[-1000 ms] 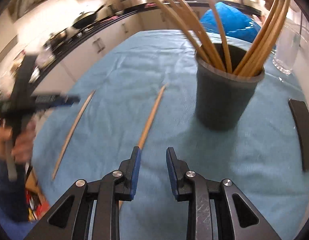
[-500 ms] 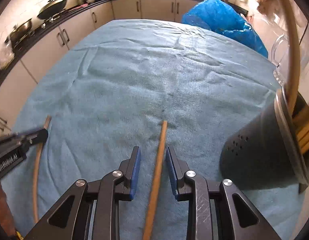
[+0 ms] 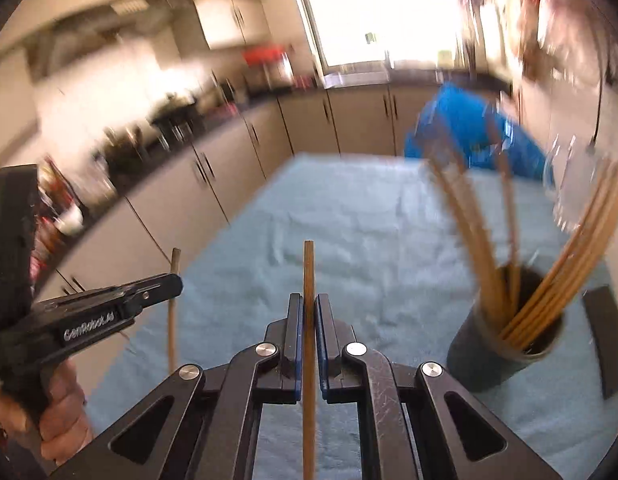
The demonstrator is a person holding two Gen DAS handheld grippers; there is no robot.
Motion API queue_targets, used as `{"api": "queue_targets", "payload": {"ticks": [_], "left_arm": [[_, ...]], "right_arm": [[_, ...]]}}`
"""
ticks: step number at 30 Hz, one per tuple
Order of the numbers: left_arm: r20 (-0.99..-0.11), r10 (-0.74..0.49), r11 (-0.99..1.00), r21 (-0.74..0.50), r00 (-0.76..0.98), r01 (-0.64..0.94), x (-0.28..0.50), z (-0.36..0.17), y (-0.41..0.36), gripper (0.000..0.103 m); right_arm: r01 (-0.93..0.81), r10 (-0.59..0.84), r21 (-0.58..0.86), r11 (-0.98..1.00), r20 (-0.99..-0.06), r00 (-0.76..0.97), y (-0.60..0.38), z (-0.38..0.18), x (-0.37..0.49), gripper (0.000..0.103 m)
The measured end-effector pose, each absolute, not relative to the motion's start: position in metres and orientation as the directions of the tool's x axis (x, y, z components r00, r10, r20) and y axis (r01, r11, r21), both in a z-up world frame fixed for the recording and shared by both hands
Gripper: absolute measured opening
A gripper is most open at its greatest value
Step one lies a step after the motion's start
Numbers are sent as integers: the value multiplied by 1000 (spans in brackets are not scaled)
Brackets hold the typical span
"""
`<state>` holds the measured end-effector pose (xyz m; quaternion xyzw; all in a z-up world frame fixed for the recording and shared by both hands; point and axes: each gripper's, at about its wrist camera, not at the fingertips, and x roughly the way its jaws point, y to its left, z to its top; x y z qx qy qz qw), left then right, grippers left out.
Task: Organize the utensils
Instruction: 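Lift both held chopsticks upright and carry them over the black cup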
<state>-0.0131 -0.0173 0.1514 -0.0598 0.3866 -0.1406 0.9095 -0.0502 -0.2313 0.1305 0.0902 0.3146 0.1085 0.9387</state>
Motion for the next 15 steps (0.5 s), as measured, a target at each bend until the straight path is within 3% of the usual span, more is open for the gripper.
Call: {"api": "queue_targets", "payload": {"ticks": [6,15], "left_arm": [[-608,-330,944,-208,722,256,-46,193,-28,7],[-605,-334,942,-189,722,277,-55,207,-46,7]], "right_arm": [[-140,235,245,959,-421,876,-250,162,-104,6],[-100,197,279,955,-343,919,-274,183,-130,6]]}}
